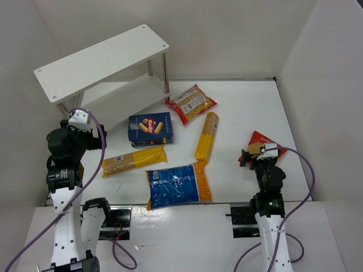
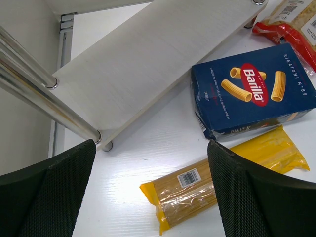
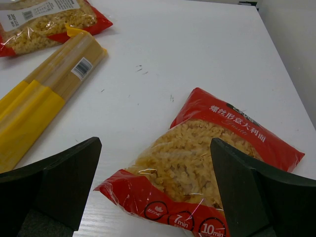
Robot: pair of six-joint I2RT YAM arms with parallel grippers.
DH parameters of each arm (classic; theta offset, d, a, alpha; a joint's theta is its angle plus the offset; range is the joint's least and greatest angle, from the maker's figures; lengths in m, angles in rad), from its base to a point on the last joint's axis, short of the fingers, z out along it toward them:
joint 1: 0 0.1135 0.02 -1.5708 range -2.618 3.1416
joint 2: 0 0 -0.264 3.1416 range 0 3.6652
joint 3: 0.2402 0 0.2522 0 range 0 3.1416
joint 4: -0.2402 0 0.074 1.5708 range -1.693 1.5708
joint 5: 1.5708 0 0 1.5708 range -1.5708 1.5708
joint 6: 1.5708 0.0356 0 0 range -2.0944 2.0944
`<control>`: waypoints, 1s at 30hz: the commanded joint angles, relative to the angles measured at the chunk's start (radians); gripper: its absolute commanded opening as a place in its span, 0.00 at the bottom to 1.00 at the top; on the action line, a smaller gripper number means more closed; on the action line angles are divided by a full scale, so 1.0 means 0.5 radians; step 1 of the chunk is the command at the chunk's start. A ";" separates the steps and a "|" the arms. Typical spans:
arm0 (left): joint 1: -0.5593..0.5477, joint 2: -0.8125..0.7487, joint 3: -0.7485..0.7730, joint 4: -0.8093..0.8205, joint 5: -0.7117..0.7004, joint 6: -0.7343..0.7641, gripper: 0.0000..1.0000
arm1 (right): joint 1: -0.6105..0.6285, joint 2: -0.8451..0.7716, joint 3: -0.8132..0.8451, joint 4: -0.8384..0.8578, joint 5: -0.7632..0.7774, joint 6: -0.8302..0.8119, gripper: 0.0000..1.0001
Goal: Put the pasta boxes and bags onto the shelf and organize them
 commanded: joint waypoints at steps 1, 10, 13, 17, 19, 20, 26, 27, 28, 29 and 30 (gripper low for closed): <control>-0.005 0.013 0.023 0.044 -0.002 0.011 0.99 | 0.002 -0.157 -0.089 0.081 -0.004 0.025 1.00; -0.005 0.031 0.023 0.062 -0.002 0.011 0.99 | 0.002 -0.157 -0.089 0.081 -0.004 0.025 1.00; -0.005 0.031 0.023 0.062 -0.002 0.011 0.99 | 0.002 -0.157 -0.068 0.100 -0.044 -0.009 1.00; -0.005 0.092 0.041 0.038 0.017 0.029 0.99 | 0.002 -0.157 0.168 0.246 -0.197 -0.126 1.00; -0.005 0.092 0.041 0.019 0.053 0.029 0.99 | 0.002 -0.157 0.358 0.412 -0.100 -0.037 1.00; -0.005 0.111 0.041 0.019 0.054 0.047 0.99 | 0.002 -0.157 0.426 0.413 -0.032 0.024 1.00; -0.005 0.175 0.078 -0.045 0.151 0.109 0.99 | -0.016 0.097 1.048 0.083 -0.289 0.077 1.00; -0.005 0.193 0.078 -0.079 0.173 0.136 0.99 | -0.016 0.183 1.228 0.012 -0.338 0.077 1.00; -0.005 0.236 0.096 -0.115 0.191 0.136 0.99 | -0.062 0.360 1.309 -0.050 -0.390 0.104 1.00; -0.033 0.255 0.115 -0.116 0.210 0.158 0.99 | -0.081 0.447 1.383 -0.181 -0.451 0.104 1.00; -0.033 0.273 0.115 -0.146 0.210 0.185 0.99 | -0.099 0.530 1.517 -0.246 -0.525 0.083 1.00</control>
